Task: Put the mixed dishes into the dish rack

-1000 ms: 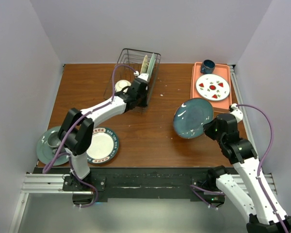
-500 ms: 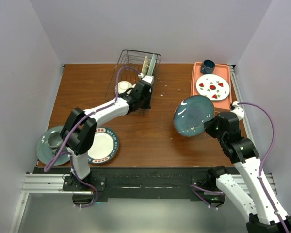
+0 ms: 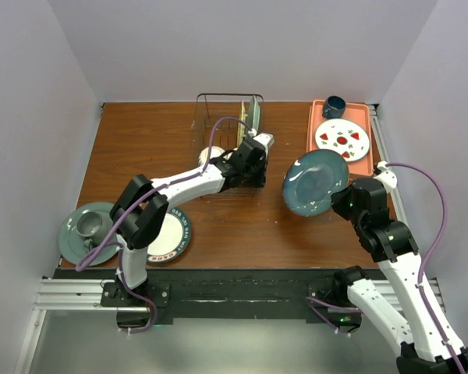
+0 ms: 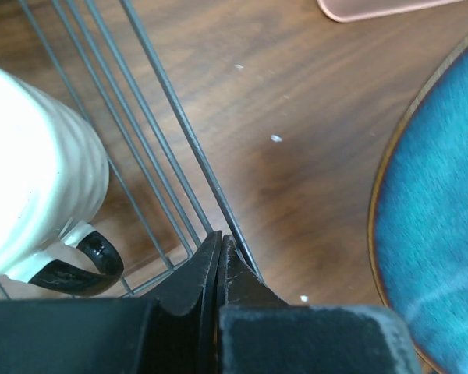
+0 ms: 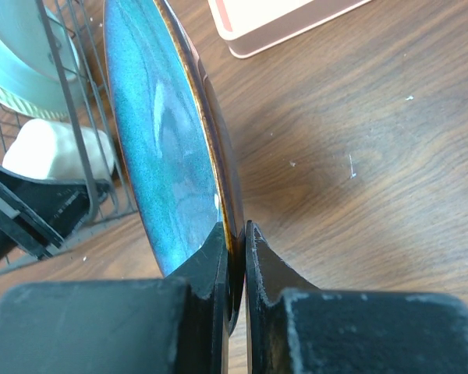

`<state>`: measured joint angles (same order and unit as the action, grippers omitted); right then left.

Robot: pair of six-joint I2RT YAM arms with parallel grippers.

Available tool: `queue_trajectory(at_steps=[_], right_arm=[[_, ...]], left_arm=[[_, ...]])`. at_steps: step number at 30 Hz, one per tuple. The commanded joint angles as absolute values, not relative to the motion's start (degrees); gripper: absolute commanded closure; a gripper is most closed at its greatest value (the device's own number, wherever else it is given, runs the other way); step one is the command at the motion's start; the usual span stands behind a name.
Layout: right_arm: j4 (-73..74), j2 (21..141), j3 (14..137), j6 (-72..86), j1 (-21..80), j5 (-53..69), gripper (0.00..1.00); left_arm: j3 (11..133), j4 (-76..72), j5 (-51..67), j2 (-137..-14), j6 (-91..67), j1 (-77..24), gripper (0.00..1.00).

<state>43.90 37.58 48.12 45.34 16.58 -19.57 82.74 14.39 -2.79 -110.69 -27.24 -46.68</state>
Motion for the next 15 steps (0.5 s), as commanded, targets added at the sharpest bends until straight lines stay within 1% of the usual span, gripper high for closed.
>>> queue_trajectory(at_steps=[1, 9, 14, 15], right_arm=[[35.4, 35.6, 54.1, 46.4, 16.6, -22.3, 1.00], [36.0, 35.9, 55.2, 46.0, 16.7, -23.7, 1.00], [35.5, 36.3, 56.2, 45.3, 16.7, -24.0, 1.00], [35.2, 36.7, 56.6, 45.1, 16.7, -23.9, 1.00]], left_arm=[[83.4, 13.0, 4.1, -111.4, -30.1, -49.4, 1.00], [84.3, 10.9, 6.9, -114.1, -31.5, -51.1, 1.00], [85.7, 14.7, 0.4, -111.8, -30.8, -50.6, 1.00], [86.0, 16.3, 0.1, -110.6, -30.2, -50.5, 0.93]])
